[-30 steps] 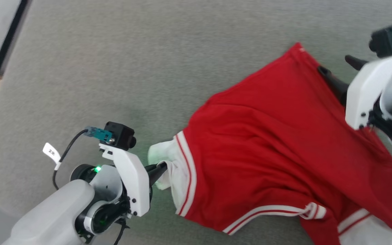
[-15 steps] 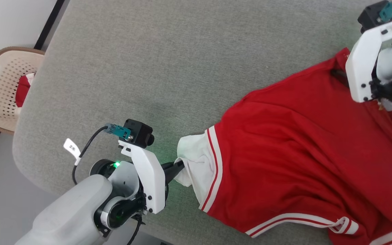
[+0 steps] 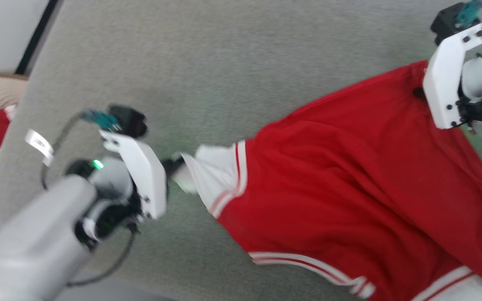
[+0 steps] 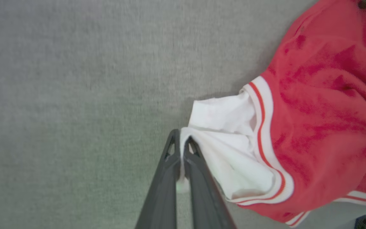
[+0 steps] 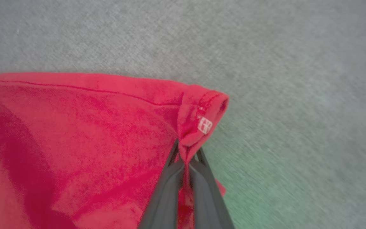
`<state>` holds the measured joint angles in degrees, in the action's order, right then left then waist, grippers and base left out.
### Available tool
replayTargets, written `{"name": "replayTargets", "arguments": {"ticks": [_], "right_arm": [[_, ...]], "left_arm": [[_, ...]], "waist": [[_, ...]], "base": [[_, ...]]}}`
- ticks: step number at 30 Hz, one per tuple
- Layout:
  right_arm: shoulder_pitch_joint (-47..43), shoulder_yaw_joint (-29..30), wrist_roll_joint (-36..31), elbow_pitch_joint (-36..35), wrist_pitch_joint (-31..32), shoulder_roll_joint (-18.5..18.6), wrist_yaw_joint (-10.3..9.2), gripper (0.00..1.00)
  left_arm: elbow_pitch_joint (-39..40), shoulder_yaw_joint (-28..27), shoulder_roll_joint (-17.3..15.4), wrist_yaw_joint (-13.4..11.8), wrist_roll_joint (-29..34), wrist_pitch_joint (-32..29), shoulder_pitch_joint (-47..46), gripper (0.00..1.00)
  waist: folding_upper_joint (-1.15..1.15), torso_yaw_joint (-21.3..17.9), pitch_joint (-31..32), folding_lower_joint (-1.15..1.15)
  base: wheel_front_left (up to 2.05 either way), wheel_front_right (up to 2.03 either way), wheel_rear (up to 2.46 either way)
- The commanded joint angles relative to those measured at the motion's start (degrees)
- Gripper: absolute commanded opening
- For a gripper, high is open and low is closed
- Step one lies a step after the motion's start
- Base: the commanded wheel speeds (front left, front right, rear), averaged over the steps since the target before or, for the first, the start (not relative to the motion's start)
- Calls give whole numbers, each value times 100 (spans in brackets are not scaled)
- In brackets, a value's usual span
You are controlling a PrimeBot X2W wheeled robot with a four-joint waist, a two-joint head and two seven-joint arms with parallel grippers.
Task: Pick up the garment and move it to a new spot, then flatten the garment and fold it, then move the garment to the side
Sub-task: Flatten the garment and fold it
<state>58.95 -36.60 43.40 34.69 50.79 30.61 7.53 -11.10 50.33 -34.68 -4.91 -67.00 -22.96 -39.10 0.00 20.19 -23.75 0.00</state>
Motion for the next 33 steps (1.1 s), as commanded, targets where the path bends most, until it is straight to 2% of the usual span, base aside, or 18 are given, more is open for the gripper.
{"name": "replayTargets", "arguments": {"ticks": [1,10,20,22,23,27,30,33], "right_arm": [[-102,-2,48,-90,-76,151,-7,0],[-17,290,355,-1092,-419,530,-5,0],[19,964,280,-1952,-401,610,-6,0],[46,1097,197,-2069,-335,597,-6,0],[106,1333,32,-2139,-252,561,-6,0],[270,1648,-340,-2019,-388,373,-6,0],[509,1888,-754,-1713,-704,133,-6,0],[908,2104,-1258,-1214,-1293,-240,-6,0]], "left_arm": [[40,-86,-93,-82,62,-77,-209,0],[82,-469,-810,-363,363,-709,-1473,0],[-210,-619,-1124,-134,729,-1199,-2757,0],[-307,-643,-1111,-83,794,-1261,-2993,0],[-516,-605,-1000,33,898,-1337,-3308,0],[-920,-574,-720,167,998,-1243,-3715,0],[-1328,-570,-417,253,1212,-906,-4068,0],[-1883,-593,-112,318,1533,-280,-4481,0]], "waist": [[0,-210,128,0],[0,-905,496,0],[0,-1575,920,0],[0,-1669,971,0],[0,-1748,988,0],[0,-1799,903,0],[0,-1815,759,0],[0,-1832,577,0]], "base": [[0,0,0],[0,0,0],[0,0,0],[0,0,0],[0,0,0],[0,0,0],[0,0,0],[0,0,0]]}}
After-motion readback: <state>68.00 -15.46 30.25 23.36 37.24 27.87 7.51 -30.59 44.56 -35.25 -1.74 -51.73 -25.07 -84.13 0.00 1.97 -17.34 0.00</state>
